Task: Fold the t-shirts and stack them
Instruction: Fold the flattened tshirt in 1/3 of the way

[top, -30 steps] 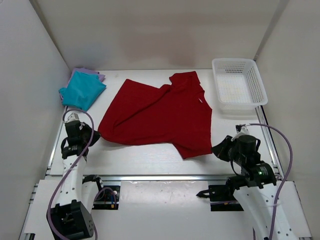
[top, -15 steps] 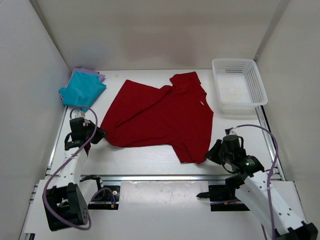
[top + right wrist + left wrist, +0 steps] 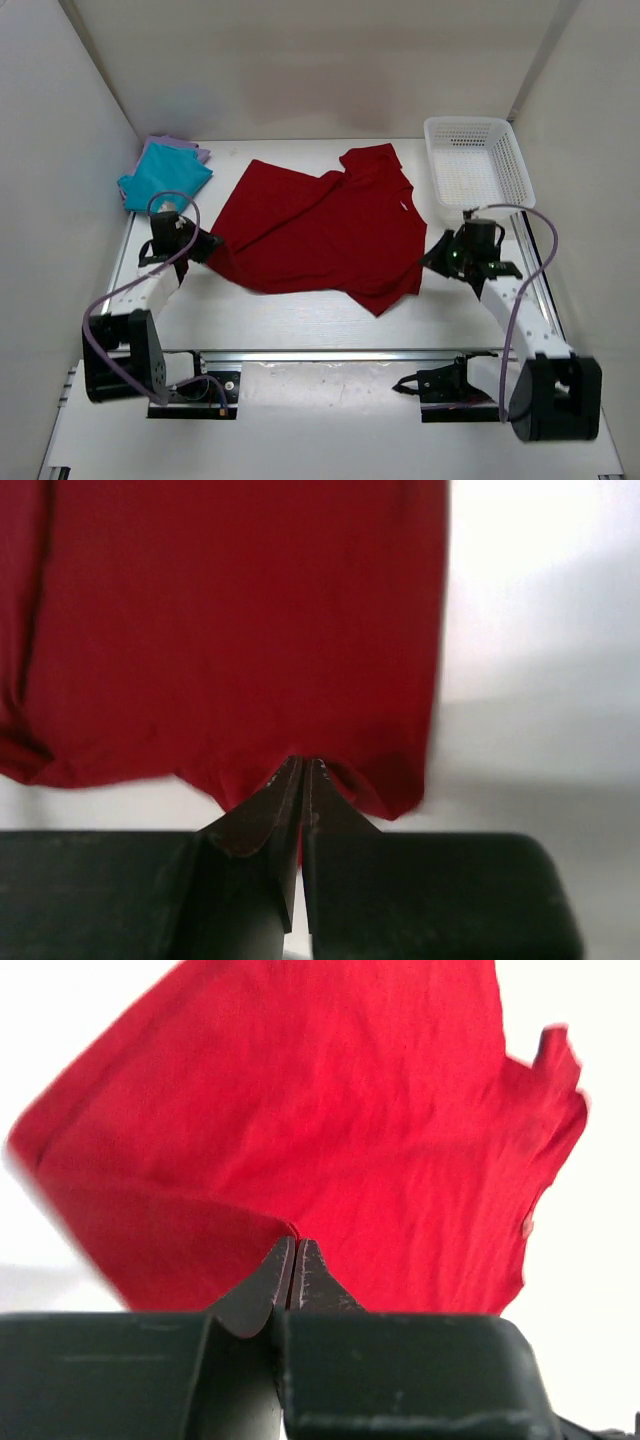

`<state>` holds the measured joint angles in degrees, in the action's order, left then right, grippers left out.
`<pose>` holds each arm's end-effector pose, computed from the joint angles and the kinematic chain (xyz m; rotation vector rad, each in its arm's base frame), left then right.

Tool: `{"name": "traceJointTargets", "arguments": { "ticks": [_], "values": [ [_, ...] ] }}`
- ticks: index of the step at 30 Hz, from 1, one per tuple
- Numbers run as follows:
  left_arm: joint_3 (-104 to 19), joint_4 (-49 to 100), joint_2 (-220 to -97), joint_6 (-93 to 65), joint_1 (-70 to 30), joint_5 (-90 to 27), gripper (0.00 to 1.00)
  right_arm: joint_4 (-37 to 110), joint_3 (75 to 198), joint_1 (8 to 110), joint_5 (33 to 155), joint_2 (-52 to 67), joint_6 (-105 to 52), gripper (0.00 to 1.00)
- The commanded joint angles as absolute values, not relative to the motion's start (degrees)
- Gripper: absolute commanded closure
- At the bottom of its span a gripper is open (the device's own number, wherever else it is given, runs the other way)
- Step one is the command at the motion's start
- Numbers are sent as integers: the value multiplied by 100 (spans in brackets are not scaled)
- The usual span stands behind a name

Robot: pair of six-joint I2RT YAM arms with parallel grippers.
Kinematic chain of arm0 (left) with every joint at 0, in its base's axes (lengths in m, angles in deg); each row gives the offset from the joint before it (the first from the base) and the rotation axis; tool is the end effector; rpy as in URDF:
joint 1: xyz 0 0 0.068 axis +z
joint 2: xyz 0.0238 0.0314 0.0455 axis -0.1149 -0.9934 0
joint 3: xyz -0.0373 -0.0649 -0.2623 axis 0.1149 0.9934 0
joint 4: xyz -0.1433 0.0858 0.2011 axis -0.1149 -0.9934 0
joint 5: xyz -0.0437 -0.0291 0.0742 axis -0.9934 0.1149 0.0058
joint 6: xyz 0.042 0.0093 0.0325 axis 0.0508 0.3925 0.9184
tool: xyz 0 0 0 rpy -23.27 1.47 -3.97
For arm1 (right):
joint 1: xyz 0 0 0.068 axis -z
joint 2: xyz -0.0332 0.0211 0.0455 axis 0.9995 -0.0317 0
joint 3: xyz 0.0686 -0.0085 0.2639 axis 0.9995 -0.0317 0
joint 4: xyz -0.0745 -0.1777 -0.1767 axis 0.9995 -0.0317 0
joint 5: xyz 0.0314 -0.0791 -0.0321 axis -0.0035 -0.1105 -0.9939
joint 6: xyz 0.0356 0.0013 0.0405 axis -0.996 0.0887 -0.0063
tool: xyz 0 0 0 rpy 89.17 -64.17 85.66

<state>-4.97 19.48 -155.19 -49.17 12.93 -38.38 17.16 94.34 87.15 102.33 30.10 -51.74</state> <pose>0.2500 0.0184 0.1939 -0.9125 2.1627 -0.6556 0.2065 0.0133 0.2139 0.5120 2.3412 0.6001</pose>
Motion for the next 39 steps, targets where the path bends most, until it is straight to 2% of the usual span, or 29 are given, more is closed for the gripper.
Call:
{"name": "traceJointTargets", "arguments": {
  "ticks": [1,8,18,24,29,30,31,33,34,36,39],
  "values": [
    [-1175,2510,-16026,-5358,1415,-3537,100,2764,10240,8810,10200,2116,-4999,100],
    [-2178,2501,-17600,-5533,1671,-3535,100,3117,11480,9179,10508,357,-5025,100],
    [-2811,2694,-18295,-5701,1574,-3395,100,2213,14309,8924,10297,-1929,-4612,100],
    [-3041,2659,-18674,-5735,1627,-3395,100,2106,14759,8889,10191,-2440,-4550,100],
    [-2901,3159,-18516,-5841,1671,-3325,99,2036,15084,8853,10077,-2423,-4498,100],
    [-2918,3169,-18438,-5876,1671,-3289,91,1975,15154,8853,10060,-2432,-4480,96],
    [-2961,3117,-18419,-5781,1653,-3289,87,1922,15146,8853,10094,-2362,-4480,92],
    [-3136,2853,-18463,-5657,1697,-3359,68,1921,15016,8845,10112,-2143,-4463,75],
    [-3163,2678,-18420,-5578,1732,-3394,65,1956,14797,8819,10095,-1985,-4471,69],
    [-2981,2519,-18175,-5516,1776,-3316,61,2157,14298,8871,10095,-1556,-4550,64],
    [-2288,2563,-17534,-5490,1794,-3237,67,2677,13077,8871,10095,-676,-4717,59]
  ]
}}
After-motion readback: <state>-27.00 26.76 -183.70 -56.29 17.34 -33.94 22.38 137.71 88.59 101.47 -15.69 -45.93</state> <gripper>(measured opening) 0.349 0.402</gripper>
